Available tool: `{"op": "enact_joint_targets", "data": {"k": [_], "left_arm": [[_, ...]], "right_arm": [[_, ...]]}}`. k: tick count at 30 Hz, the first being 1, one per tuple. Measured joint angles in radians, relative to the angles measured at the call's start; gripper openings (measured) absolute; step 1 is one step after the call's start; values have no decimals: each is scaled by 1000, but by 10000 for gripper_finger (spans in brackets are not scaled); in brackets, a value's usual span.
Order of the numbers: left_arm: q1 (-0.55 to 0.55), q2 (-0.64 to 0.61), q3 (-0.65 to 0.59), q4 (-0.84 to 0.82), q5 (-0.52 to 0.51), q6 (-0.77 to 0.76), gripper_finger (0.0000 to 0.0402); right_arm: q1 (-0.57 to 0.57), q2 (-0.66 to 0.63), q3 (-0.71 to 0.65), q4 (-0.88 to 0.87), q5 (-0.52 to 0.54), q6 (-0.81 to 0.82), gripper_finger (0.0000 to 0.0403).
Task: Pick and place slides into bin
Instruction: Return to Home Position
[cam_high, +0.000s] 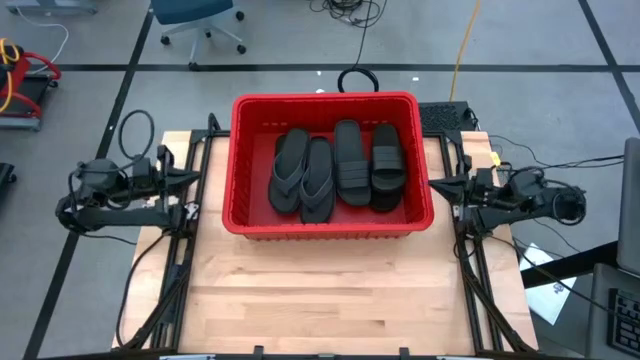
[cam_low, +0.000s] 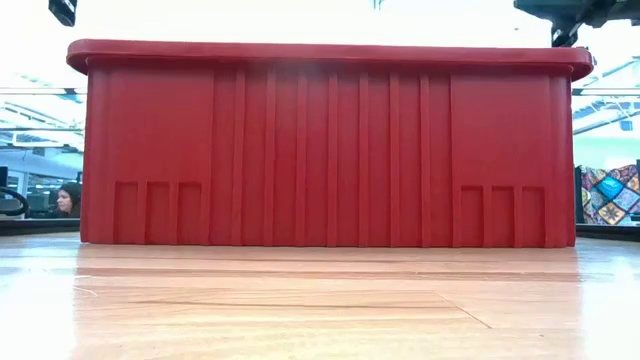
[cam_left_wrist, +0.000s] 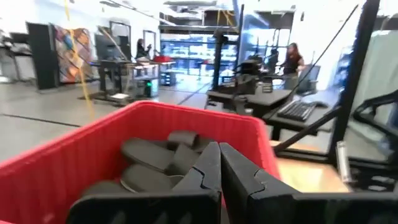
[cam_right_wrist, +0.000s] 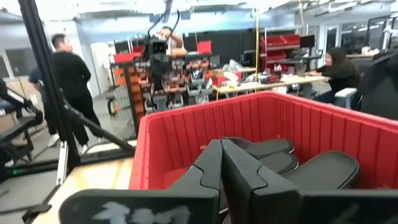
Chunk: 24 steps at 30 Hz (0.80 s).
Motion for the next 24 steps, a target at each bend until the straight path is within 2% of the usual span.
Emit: {"op": "enact_joint_targets", "data": {"k": [4, 7, 10, 14, 18, 21, 24], "left_arm": [[0, 11, -11, -9, 9, -29, 0], [0, 21, -65, 1, 3, -11, 0], [0, 20, -156, 130, 1, -11, 0], [0, 19, -298, 414, 1, -11, 0], [0, 19, -414, 628, 1, -48, 0], [0, 21, -453, 709, 1, -97, 0], [0, 21, -455, 712, 2, -113, 0]], "right_arm": [[0, -44, 1, 4, -3, 2, 0], [0, -53, 1, -42, -6, -1, 0], [0, -62, 1, -82, -5, -1, 0], [0, -75, 1, -84, -26, 2, 0], [0, -89, 1, -98, -64, 17, 0], [1, -91, 1, -112, -104, 42, 0], [1, -91, 1, -151, -142, 64, 0]]}}
